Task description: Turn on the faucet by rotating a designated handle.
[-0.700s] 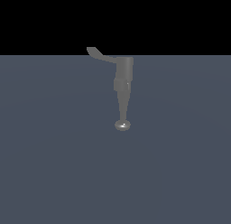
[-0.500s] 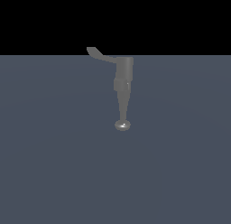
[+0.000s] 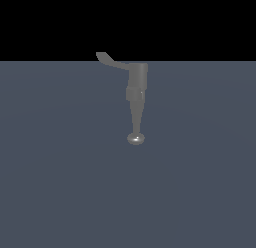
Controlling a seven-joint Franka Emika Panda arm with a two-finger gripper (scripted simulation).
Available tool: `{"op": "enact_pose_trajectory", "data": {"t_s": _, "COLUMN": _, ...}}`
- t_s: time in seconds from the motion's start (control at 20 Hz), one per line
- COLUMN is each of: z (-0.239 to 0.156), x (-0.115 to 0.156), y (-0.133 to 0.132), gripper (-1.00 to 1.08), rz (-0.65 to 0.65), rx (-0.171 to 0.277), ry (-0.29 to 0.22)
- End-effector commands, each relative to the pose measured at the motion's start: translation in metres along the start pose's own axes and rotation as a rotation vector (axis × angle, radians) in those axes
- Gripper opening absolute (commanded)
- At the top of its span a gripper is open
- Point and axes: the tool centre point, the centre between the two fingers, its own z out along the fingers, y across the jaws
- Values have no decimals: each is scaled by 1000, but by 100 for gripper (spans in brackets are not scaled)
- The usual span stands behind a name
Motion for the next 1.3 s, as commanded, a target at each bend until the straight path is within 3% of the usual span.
{"op": "enact_pose_trajectory", "data": {"t_s": 0.0, "z": 0, "x": 0, "y": 0, "gripper": -100, "rz": -1, "rx": 0, "ry": 0}}
{"op": "enact_pose_trajectory", "data": {"t_s": 0.65, "z": 4, "x": 22, "y": -3, "gripper": -100, "rz": 102, "rx": 33, "ry": -8}}
{"op": "enact_pose_trajectory", "data": {"t_s": 1.25, "z": 22, "x": 75, "y": -10, "gripper": -100, "rz": 364, "rx": 92, "ry": -44}}
